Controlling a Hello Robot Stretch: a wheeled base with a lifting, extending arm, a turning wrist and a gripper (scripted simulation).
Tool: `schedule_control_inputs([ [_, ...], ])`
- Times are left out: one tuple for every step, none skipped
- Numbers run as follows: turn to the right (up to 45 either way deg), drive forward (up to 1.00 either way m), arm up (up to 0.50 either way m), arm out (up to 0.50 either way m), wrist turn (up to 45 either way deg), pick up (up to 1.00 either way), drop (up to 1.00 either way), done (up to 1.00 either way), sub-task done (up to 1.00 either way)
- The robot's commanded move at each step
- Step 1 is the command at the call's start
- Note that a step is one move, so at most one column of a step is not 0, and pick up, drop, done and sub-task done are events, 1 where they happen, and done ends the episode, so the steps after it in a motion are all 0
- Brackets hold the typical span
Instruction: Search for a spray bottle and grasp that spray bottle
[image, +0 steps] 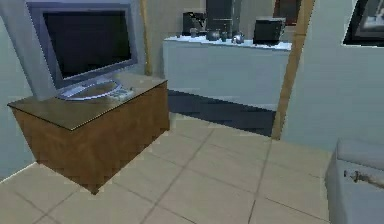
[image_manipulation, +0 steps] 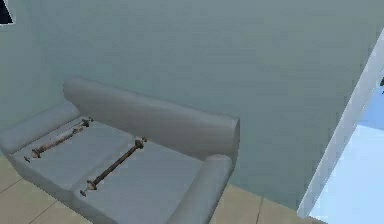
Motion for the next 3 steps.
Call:
schedule_control_inputs([
  [0.0,0.20,0.00,0.00,0.0,0.00,0.00,0.00,0.00],
  [15.0,0.00,0.00,0.00,0.0,0.00,0.00,0.00,0.00],
  [0.0,1.00,0.00,0.00,0.0,0.00,0.00,0.00,0.00],
])
